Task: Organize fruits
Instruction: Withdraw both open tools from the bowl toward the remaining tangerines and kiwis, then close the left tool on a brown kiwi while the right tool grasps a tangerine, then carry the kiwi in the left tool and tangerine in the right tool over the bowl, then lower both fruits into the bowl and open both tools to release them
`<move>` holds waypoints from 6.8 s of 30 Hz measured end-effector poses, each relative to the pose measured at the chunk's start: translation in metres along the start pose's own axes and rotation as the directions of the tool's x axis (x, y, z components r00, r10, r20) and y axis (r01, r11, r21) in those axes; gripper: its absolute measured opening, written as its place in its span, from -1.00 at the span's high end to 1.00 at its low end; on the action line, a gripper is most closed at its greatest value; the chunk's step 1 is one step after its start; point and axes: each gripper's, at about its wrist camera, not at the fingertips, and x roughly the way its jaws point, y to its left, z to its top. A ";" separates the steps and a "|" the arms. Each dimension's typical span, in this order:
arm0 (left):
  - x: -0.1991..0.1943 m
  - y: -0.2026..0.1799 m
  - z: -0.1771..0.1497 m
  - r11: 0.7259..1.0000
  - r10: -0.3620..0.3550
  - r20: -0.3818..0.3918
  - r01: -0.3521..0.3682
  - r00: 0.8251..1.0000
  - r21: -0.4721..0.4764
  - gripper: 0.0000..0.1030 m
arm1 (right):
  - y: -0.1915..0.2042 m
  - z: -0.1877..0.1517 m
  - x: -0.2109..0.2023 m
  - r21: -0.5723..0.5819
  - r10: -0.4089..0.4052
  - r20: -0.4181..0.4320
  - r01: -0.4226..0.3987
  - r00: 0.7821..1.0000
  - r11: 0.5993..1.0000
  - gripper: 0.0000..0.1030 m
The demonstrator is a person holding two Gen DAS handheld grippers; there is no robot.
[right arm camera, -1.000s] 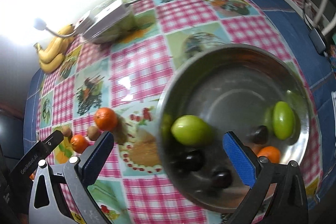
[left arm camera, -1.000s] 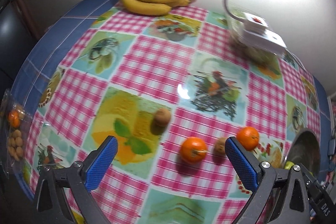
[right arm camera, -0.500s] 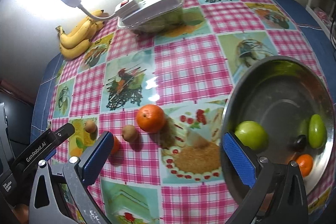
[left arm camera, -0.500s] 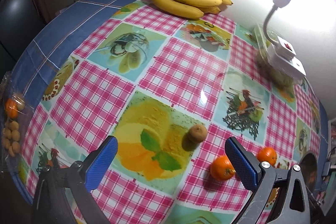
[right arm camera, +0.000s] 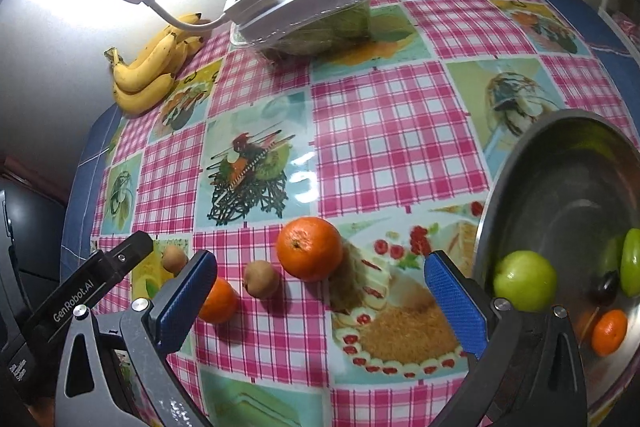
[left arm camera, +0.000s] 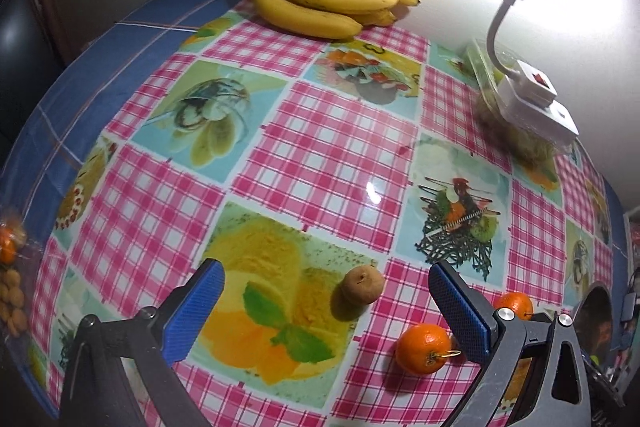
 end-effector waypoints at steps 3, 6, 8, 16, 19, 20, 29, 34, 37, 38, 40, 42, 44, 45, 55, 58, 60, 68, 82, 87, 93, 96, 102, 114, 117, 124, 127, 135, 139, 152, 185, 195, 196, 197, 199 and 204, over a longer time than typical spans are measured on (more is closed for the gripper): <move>0.005 -0.002 -0.001 1.000 -0.005 -0.014 0.005 1.000 0.006 -0.98 | 0.001 0.000 0.006 -0.001 0.009 -0.002 -0.009 1.000 1.000 -1.00; 0.010 -0.003 -0.002 1.000 -0.021 -0.028 0.021 0.999 0.005 -0.93 | 0.001 0.000 0.011 -0.003 0.007 -0.007 -0.007 1.000 1.000 -1.00; 0.012 -0.003 -0.003 0.999 -0.032 -0.038 0.032 0.999 0.003 -0.79 | 0.001 0.000 0.014 -0.002 0.004 -0.006 -0.004 1.000 1.000 -1.00; 0.019 -0.007 -0.004 0.998 -0.067 -0.065 0.067 0.996 0.008 -0.38 | 0.003 -0.001 0.020 -0.005 0.014 -0.010 -0.014 1.000 1.000 -0.52; 0.021 -0.009 -0.004 0.997 -0.075 -0.070 0.076 0.995 0.008 -0.18 | 0.005 -0.001 0.022 -0.007 0.018 -0.013 -0.018 1.000 1.000 -0.32; 0.021 -0.009 -0.004 0.997 -0.078 -0.071 0.079 0.994 0.006 -0.14 | 0.005 -0.001 0.022 -0.007 0.018 -0.014 -0.018 1.000 1.000 -0.21; 0.026 -0.009 -0.005 0.996 -0.088 -0.088 0.089 0.992 0.002 0.34 | 0.004 -0.003 0.022 -0.004 0.025 -0.025 -0.025 0.999 1.000 0.17; 0.021 -0.009 -0.004 0.996 -0.089 -0.076 0.090 0.993 0.006 0.46 | 0.003 -0.002 0.021 -0.001 0.028 -0.032 -0.028 0.999 1.000 0.19; 0.014 -0.012 -0.003 0.996 -0.087 -0.061 0.088 0.994 0.014 0.46 | 0.004 -0.002 0.018 -0.002 0.033 -0.029 -0.033 0.999 0.999 0.19; 0.013 -0.013 -0.003 0.996 -0.085 -0.057 0.086 0.995 0.016 0.46 | 0.004 -0.002 0.016 -0.004 0.035 -0.026 -0.035 0.999 0.999 0.19; 0.007 -0.016 -0.002 0.996 -0.085 -0.047 0.086 0.995 0.023 0.46 | 0.005 -0.001 0.011 -0.007 0.039 -0.018 -0.039 0.999 0.999 0.19; 0.000 -0.018 -0.001 0.996 -0.086 -0.036 0.087 0.996 0.026 0.46 | 0.006 0.001 0.003 -0.012 0.041 -0.006 -0.041 0.999 0.999 0.19; -0.006 -0.019 0.000 0.996 -0.089 -0.023 0.090 0.996 0.027 0.46 | 0.007 0.002 -0.005 -0.018 0.040 0.005 -0.040 0.999 0.999 0.19; -0.011 -0.020 0.000 0.995 -0.093 -0.014 0.093 0.996 0.027 0.46 | 0.008 0.002 -0.009 -0.021 0.039 0.010 -0.039 0.999 0.999 0.19; -0.044 -0.038 -0.001 0.992 -0.116 0.046 0.113 0.992 0.062 0.46 | 0.002 0.003 -0.043 -0.018 0.045 0.058 -0.044 0.997 0.999 0.19; -0.049 -0.044 -0.004 0.992 -0.111 0.053 0.107 0.992 0.069 0.46 | -0.003 0.003 -0.052 -0.014 0.041 0.073 -0.040 0.996 0.999 0.19; -0.051 -0.049 -0.007 0.991 -0.118 0.052 0.114 0.992 0.072 0.46 | -0.007 0.003 -0.056 -0.007 0.045 0.080 -0.045 0.996 0.999 0.19; -0.054 -0.075 -0.019 0.986 -0.127 0.038 0.122 0.991 0.113 0.46 | -0.029 0.001 -0.065 0.016 0.022 0.086 -0.024 0.996 1.000 0.19; -0.058 -0.130 -0.040 0.967 -0.139 0.025 0.130 0.990 0.218 0.46 | -0.085 0.002 -0.075 0.110 -0.072 0.062 0.064 0.995 0.992 0.19; -0.058 -0.156 -0.051 0.953 -0.148 0.010 0.140 0.989 0.270 0.46 | -0.112 0.002 -0.082 0.154 -0.098 0.062 0.087 0.993 0.984 0.19; -0.057 -0.187 -0.069 0.929 -0.157 -0.009 0.151 0.988 0.338 0.46 | -0.148 0.000 -0.087 0.218 -0.134 0.048 0.120 0.990 0.968 0.19; -0.058 -0.203 -0.078 0.914 -0.171 -0.020 0.166 0.985 0.370 0.46 | -0.164 0.000 -0.092 0.250 -0.141 0.053 0.124 0.989 0.960 0.19; -0.061 -0.233 -0.094 0.878 -0.202 -0.027 0.194 0.979 0.438 0.46 | -0.190 -0.002 -0.103 0.302 -0.167 0.071 0.139 0.983 0.943 0.19; -0.046 -0.268 -0.110 0.823 -0.255 -0.008 0.221 0.967 0.522 0.45 | -0.205 0.001 -0.094 0.315 -0.124 0.096 0.089 0.988 0.945 0.19; -0.043 -0.270 -0.109 0.820 -0.265 0.003 0.224 0.964 0.527 0.45 | -0.204 0.004 -0.089 0.308 -0.118 0.095 0.084 0.988 0.948 0.19; -0.033 -0.273 -0.110 0.815 -0.267 0.002 0.225 0.964 0.533 0.45 | -0.203 0.007 -0.078 0.297 -0.107 0.095 0.074 0.990 0.952 0.19; -0.027 -0.275 -0.112 0.814 -0.270 -0.005 0.231 0.963 0.534 0.45 | -0.203 0.007 -0.073 0.296 -0.114 0.083 0.085 0.990 0.951 0.19; -0.014 -0.273 -0.115 0.819 -0.242 -0.020 0.216 0.970 0.532 0.45 | -0.205 0.006 -0.066 0.301 -0.118 0.062 0.094 0.991 0.949 0.19; -0.011 -0.275 -0.117 0.817 -0.237 -0.028 0.215 0.971 0.535 0.45 | -0.204 0.005 -0.064 0.299 -0.120 0.053 0.099 0.991 0.949 0.19; -0.006 -0.272 -0.116 0.822 -0.216 -0.040 0.203 0.976 0.533 0.44 | -0.204 0.004 -0.057 0.299 -0.125 0.020 0.114 0.992 0.947 0.18; -0.046 -0.245 -0.094 0.886 -0.140 -0.027 0.137 0.990 0.444 0.07 | -0.183 0.010 -0.109 0.251 -0.161 0.084 0.135 0.983 0.958 0.06; -0.062 -0.224 -0.090 0.911 -0.117 0.005 0.105 0.993 0.398 0.02 | -0.173 -0.004 -0.113 0.236 -0.177 0.043 0.162 0.983 0.958 0.06; -0.063 -0.223 -0.091 0.912 -0.117 0.006 0.105 0.993 0.397 0.00 | -0.172 -0.004 -0.114 0.232 -0.180 0.043 0.165 0.983 0.959 0.06; -0.064 -0.221 -0.091 0.912 -0.117 0.007 0.105 0.993 0.396 0.00 | -0.171 -0.005 -0.115 0.230 -0.182 0.044 0.168 0.982 0.959 0.06; -0.065 -0.218 -0.093 0.915 -0.115 0.009 0.103 0.993 0.391 0.00 | -0.170 -0.007 -0.115 0.229 -0.186 0.042 0.172 0.982 0.958 0.06; -0.065 -0.209 -0.097 0.921 -0.103 0.003 0.095 0.995 0.378 0.00 | -0.168 -0.017 -0.113 0.225 -0.193 0.016 0.184 0.981 0.957 0.06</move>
